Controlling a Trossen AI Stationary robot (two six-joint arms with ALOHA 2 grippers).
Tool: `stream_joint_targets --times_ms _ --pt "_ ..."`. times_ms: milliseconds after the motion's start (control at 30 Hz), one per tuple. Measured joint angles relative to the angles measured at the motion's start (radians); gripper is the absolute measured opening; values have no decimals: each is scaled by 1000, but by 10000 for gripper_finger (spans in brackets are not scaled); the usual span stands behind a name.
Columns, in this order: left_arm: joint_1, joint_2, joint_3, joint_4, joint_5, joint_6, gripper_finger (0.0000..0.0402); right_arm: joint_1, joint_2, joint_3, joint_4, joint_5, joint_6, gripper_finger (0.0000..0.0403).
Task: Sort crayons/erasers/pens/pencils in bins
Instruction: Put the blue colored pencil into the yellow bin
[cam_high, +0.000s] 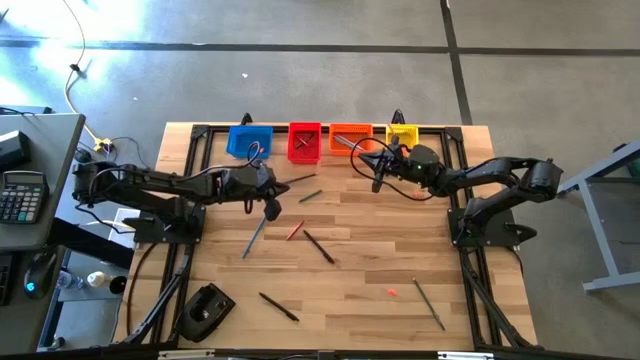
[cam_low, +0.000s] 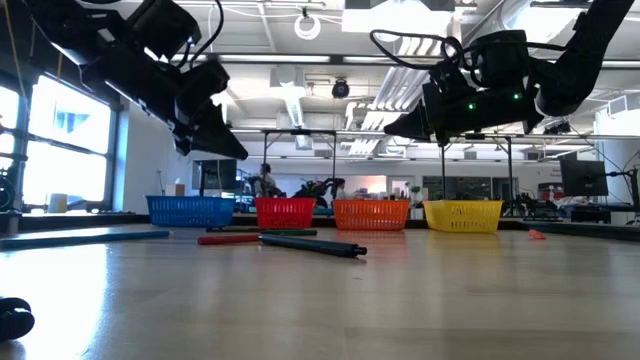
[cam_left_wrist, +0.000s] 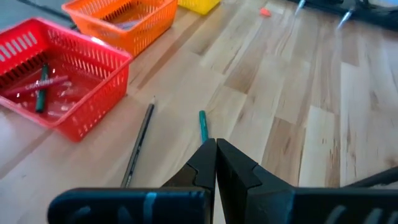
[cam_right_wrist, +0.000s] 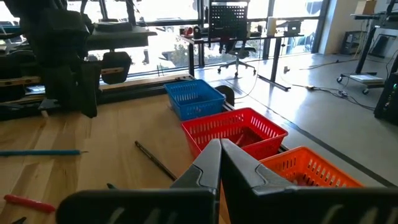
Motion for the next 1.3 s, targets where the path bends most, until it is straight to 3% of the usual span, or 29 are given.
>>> stream_joint_targets --times_ms 167,367,800,1300 --pt "-14 0 83 -173 -49 2 0 0 0 0 -1 0 0 0" --pt "-44 0 153 -259 -69 -2 0 0 0 0 8 1 -41 0" --pt "-73 0 162 -338 -81 -78 0 -8 0 0 133 0 -175 0" --pt "-80 0 162 -396 -95 -160 11 -18 0 0 119 -3 -172 0"
